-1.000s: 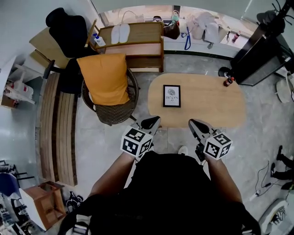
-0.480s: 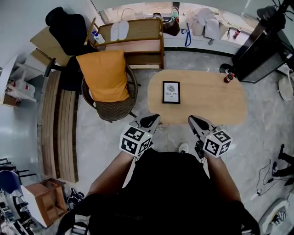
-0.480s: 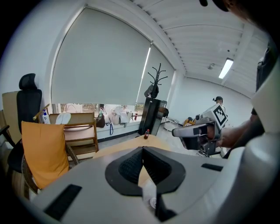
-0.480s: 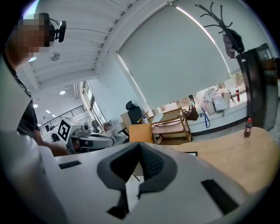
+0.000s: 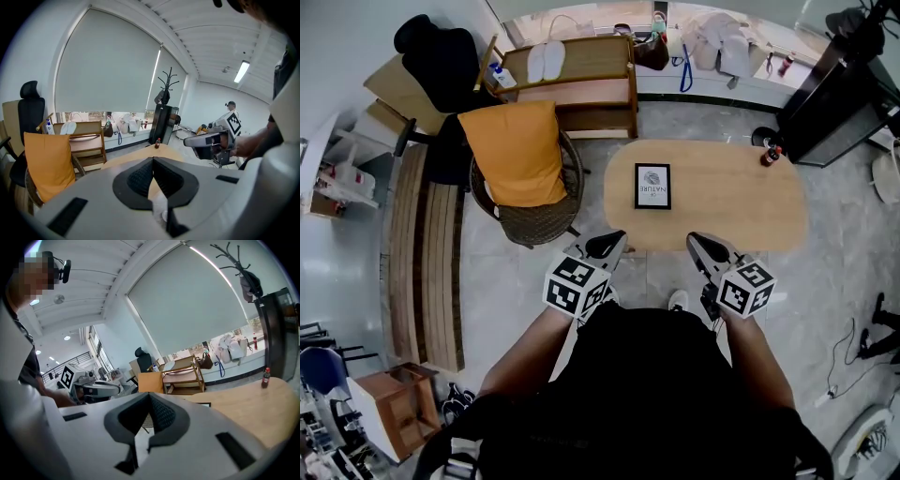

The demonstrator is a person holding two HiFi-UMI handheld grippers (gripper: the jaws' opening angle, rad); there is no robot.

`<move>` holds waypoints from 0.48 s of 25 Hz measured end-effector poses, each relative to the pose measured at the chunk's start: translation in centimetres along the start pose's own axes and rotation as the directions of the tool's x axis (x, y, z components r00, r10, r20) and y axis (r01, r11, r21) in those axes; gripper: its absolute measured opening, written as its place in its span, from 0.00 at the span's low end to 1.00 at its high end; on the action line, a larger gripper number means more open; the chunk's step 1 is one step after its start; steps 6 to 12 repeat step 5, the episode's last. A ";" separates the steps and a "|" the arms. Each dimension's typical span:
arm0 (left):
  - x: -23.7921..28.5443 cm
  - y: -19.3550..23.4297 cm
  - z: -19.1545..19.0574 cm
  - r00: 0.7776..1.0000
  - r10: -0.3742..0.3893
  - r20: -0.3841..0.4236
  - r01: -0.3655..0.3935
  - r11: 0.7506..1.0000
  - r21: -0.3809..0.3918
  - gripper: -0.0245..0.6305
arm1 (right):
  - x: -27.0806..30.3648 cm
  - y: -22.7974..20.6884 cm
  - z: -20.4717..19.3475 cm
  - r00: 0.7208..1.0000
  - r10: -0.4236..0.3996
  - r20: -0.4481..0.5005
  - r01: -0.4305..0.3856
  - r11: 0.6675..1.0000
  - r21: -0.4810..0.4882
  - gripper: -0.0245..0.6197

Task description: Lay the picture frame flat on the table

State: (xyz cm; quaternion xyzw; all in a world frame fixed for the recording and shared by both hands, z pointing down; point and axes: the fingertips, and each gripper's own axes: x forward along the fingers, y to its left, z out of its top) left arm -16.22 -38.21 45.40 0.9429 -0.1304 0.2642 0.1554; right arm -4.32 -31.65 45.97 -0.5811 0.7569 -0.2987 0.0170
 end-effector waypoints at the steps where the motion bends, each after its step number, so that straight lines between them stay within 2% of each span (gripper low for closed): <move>1: 0.0 0.0 0.0 1.000 -0.001 0.000 0.001 1.000 0.001 0.05 | 0.0 0.0 0.0 1.000 -0.001 -0.001 0.001 1.000 -0.002 0.04; 12: -0.2 -0.1 0.3 1.000 -0.004 0.002 0.004 1.000 0.006 0.05 | 0.0 0.1 0.1 1.000 -0.004 -0.002 0.004 1.000 -0.007 0.04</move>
